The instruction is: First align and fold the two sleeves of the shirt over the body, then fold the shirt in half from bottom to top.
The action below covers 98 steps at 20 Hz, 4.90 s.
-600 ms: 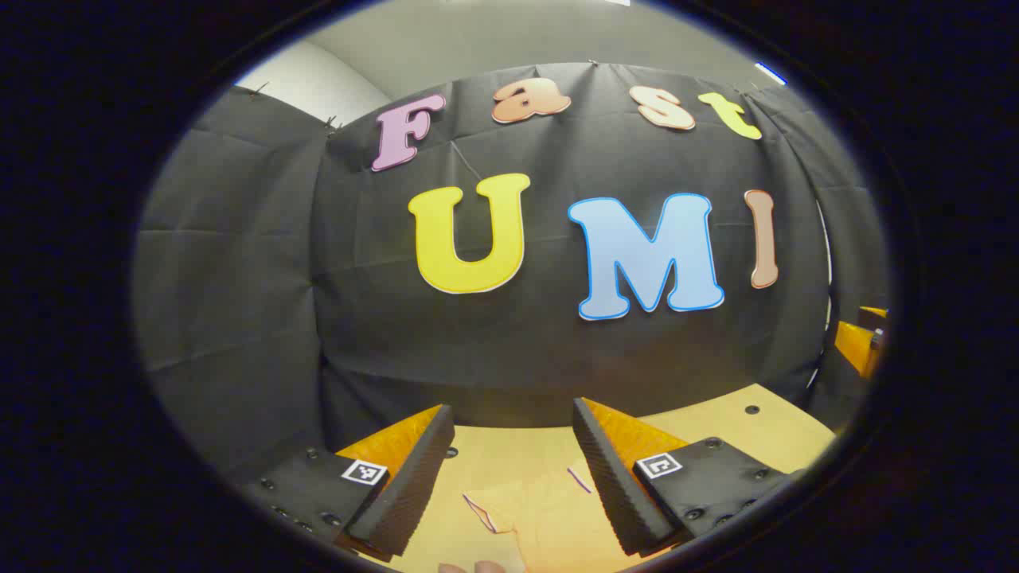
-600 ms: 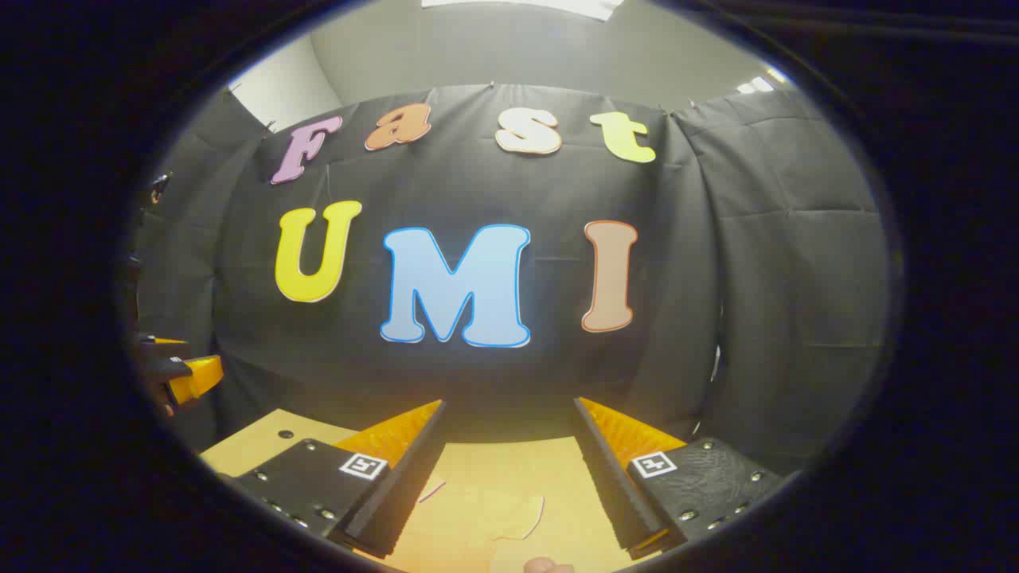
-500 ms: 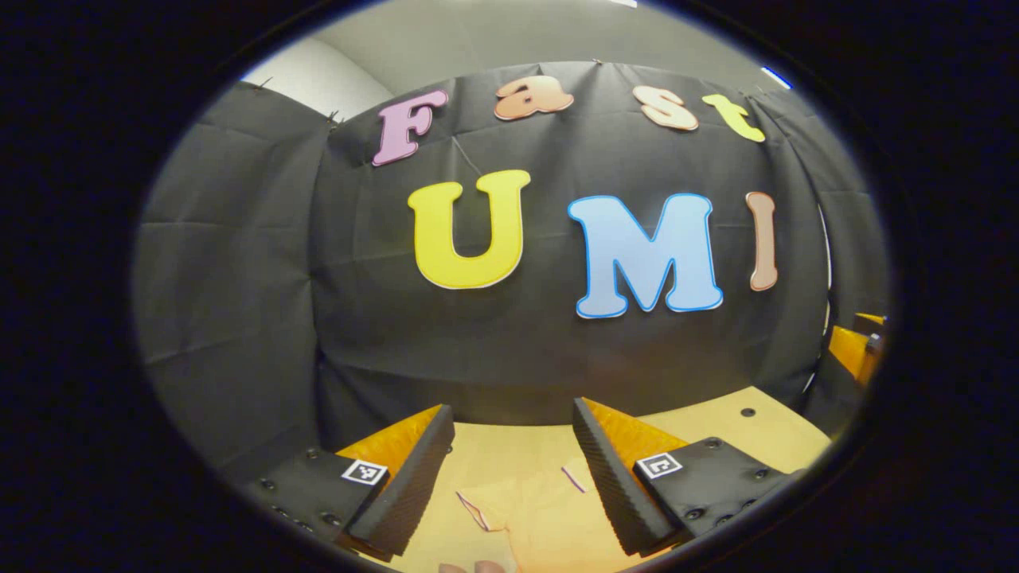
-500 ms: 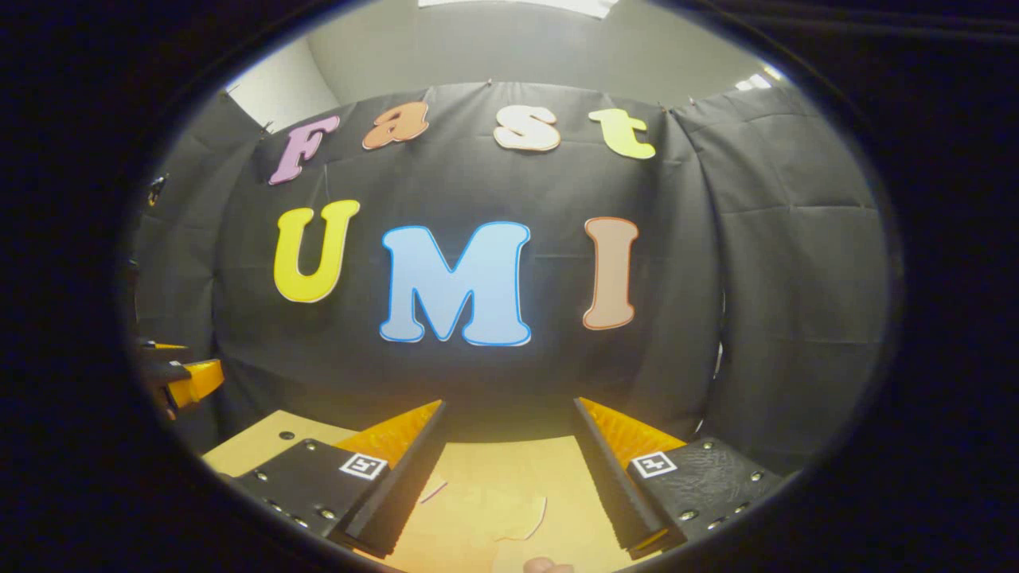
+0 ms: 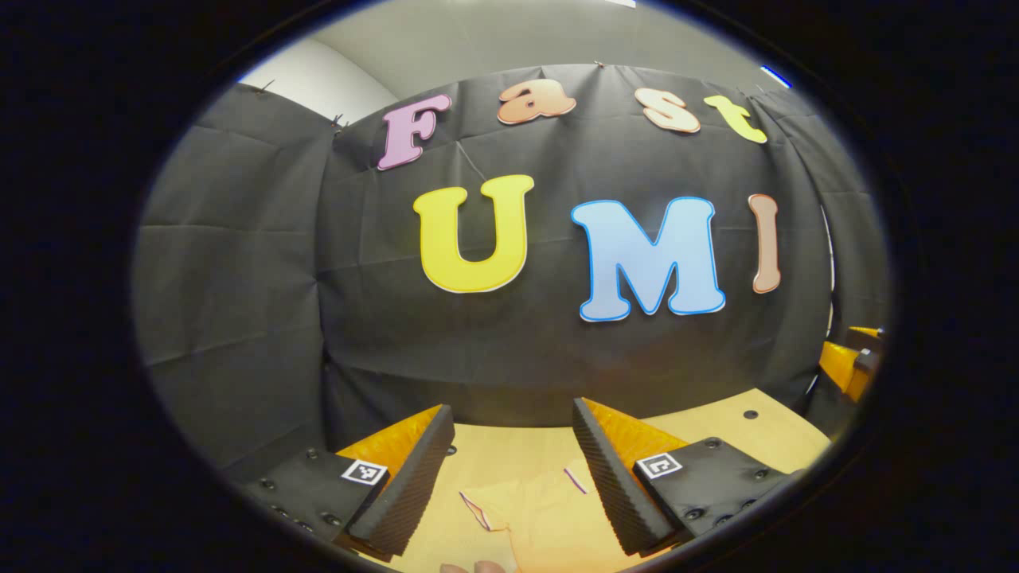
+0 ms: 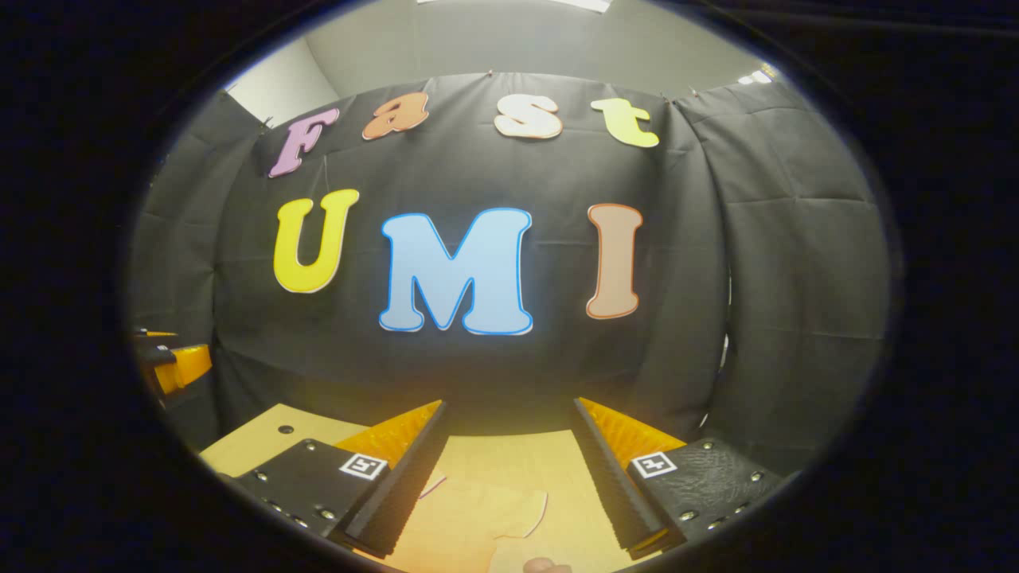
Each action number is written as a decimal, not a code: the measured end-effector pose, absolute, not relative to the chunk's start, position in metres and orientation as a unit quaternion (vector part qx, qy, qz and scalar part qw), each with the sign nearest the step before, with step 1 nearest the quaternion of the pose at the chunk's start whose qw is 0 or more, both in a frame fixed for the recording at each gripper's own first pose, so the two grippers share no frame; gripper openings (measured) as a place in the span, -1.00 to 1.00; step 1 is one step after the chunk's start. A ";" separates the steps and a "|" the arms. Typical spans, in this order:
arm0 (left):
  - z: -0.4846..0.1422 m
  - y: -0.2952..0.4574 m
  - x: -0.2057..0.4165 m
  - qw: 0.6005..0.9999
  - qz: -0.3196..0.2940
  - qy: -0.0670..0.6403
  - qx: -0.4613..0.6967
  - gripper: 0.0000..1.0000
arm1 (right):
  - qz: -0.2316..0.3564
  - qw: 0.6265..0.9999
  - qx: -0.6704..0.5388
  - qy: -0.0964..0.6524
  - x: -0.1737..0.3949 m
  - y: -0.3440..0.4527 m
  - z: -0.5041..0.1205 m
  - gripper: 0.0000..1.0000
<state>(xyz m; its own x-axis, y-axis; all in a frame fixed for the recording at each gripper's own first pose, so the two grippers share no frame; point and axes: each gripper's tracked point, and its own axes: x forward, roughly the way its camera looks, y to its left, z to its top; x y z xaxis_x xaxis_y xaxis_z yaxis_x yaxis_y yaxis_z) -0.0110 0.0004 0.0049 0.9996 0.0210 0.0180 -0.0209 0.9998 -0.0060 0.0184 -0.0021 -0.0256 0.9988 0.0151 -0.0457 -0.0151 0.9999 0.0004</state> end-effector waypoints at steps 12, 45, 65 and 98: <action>-0.007 0.011 -0.011 1.000 0.025 0.008 -0.009 0.99 | 0.003 0.981 0.003 0.194 0.096 -0.021 -0.207 0.92; -0.031 0.023 -0.003 0.997 0.056 0.046 -0.008 1.00 | 0.004 0.890 0.053 0.454 0.131 -0.021 -0.401 -0.99; -0.039 0.061 -0.019 0.995 0.086 0.054 -0.002 0.96 | 0.221 0.885 -0.067 0.405 0.122 0.185 -0.352 -0.99; -0.380 0.055 0.143 0.948 0.019 0.311 -0.063 0.98 | 0.079 0.964 0.021 0.251 0.015 0.053 -0.128 0.01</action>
